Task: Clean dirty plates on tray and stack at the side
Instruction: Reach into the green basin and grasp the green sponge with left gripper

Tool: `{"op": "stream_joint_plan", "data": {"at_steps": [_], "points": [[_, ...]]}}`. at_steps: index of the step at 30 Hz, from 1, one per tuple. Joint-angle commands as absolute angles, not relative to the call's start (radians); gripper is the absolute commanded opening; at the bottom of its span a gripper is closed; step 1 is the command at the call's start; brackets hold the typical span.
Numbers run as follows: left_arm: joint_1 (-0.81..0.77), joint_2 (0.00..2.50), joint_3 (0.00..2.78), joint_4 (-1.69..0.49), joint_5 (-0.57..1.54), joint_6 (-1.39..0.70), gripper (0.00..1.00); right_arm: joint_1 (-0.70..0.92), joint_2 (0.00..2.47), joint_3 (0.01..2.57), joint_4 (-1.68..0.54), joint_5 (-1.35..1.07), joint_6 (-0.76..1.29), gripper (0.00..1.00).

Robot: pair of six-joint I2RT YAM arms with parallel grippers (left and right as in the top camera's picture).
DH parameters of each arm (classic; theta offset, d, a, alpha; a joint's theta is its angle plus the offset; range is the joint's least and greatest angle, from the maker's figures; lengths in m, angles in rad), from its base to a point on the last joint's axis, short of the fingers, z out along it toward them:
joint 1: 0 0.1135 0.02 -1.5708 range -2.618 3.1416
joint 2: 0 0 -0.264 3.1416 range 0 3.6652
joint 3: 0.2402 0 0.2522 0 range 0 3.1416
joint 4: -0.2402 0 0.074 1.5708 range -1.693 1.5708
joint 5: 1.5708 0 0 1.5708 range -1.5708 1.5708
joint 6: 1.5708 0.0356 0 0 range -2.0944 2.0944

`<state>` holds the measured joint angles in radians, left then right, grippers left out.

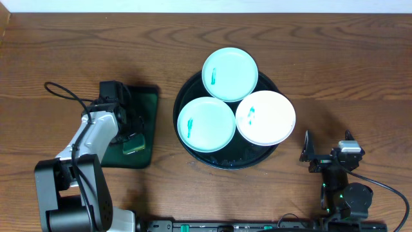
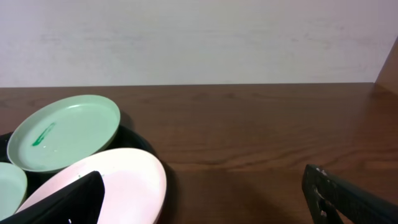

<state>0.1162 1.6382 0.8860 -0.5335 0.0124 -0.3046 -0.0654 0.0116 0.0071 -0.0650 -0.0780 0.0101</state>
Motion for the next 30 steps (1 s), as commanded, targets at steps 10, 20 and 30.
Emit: {"op": "stream_joint_plan", "data": {"at_steps": [10, 20, 30], "points": [[0.122, 1.618, 0.903, -0.548, 0.014, -0.289, 0.08, -0.068, 0.006, 0.006, -0.068, -0.083, -0.001, 0.99], [0.122, 1.328, 1.032, -0.654, 0.015, -0.289, 0.08, -0.068, 0.006, 0.006, -0.068, -0.083, -0.001, 0.99], [0.122, 1.290, 0.916, -0.549, -0.023, -0.290, 0.07, -0.068, 0.006, 0.006, -0.068, -0.083, -0.001, 0.99]]}}
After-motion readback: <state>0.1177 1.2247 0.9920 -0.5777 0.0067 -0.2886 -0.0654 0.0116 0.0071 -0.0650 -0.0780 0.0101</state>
